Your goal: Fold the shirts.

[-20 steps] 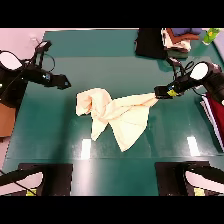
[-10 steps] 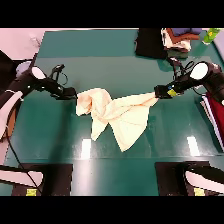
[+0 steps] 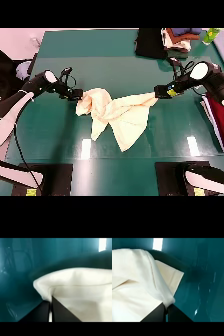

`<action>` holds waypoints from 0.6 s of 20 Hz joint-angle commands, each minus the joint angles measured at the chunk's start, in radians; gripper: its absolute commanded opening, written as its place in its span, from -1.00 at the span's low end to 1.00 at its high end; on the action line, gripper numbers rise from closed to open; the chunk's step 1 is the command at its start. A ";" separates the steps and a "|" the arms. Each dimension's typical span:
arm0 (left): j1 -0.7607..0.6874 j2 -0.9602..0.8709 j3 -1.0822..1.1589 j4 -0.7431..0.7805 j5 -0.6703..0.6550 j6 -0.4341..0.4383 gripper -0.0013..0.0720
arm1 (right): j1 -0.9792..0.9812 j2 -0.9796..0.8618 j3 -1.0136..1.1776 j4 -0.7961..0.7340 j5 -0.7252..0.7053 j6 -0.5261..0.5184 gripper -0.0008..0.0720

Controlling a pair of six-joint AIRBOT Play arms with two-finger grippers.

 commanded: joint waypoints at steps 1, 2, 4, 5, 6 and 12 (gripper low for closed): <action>-0.005 0.037 0.048 0.026 -0.023 0.012 -0.90 | 0.000 0.000 0.040 0.000 0.005 0.000 -0.92; -0.005 0.071 0.084 0.050 -0.030 0.012 -0.90 | 0.001 0.003 0.079 0.000 0.013 0.000 -0.92; -0.004 0.172 0.183 0.130 -0.042 0.011 -0.90 | 0.000 0.035 0.194 -0.009 0.018 -0.005 -0.92; -0.004 0.238 0.242 0.163 -0.043 0.011 -0.90 | -0.001 0.057 0.256 -0.011 0.014 -0.011 -0.92; -0.004 0.299 0.304 0.187 -0.048 0.012 -0.90 | -0.011 0.088 0.326 -0.010 0.008 -0.012 -0.92; -0.005 0.666 0.645 0.254 -0.026 0.042 -0.90 | -0.106 0.299 0.680 -0.009 0.000 -0.026 -0.92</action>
